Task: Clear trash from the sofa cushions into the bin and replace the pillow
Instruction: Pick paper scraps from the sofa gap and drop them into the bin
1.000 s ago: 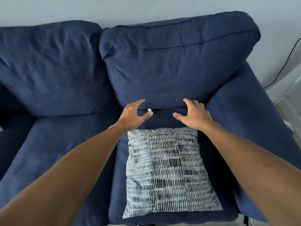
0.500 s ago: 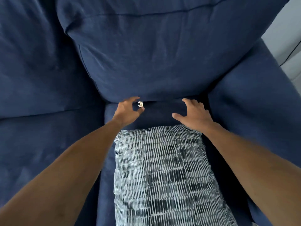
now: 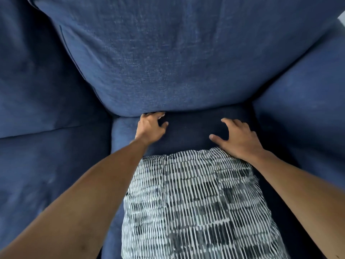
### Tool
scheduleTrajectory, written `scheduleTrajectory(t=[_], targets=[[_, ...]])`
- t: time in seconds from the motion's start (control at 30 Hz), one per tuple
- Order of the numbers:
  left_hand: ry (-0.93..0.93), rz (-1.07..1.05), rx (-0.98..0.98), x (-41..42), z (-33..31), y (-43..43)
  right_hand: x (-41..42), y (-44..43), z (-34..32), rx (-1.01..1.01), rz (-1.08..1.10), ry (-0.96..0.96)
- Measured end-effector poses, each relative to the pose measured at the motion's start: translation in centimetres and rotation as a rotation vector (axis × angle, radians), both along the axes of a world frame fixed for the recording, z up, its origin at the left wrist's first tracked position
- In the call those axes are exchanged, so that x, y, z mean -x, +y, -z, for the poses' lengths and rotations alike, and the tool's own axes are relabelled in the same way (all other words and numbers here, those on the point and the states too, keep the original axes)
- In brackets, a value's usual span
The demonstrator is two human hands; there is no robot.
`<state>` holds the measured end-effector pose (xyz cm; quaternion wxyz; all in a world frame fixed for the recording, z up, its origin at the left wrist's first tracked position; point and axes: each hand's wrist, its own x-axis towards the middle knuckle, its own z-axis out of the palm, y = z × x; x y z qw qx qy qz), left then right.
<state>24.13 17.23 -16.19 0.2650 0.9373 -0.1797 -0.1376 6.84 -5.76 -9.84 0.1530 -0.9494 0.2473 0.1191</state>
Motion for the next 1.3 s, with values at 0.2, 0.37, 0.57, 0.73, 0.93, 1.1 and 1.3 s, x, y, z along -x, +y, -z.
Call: scheduleTrajectory(t=[0.2, 0.37, 0.57, 0.73, 0.93, 1.1, 1.3], targets=[[-0.001, -0.038, 0.069, -0.2, -0.8, -0.4, -0.5, 0.1, 0.3, -0.009, 0.000, 0.009], [0.047, -0.024, 0.085, -0.1, -1.5, 0.4, -0.8, 0.5, -0.9, -0.017, -0.009, 0.012], [0.108, 0.020, 0.160, 1.0, -4.9, 1.3, -0.9, 0.6, -4.5, -0.005, -0.019, -0.014], [0.073, 0.032, 0.189, 1.5, -9.4, 1.1, -0.1, 0.3, -8.8, 0.008, -0.011, -0.081], [0.053, 0.100, 0.220, 3.3, -16.6, -0.7, 2.9, -1.0, -14.8, 0.031, 0.009, -0.146], [-0.011, 0.172, 0.214, 6.0, -21.6, -4.0, 7.4, -3.3, -19.1, 0.043, 0.057, -0.194], [-0.073, 0.297, 0.208, 10.5, -25.4, -8.6, 14.3, -6.8, -22.4, 0.067, 0.175, -0.256]])
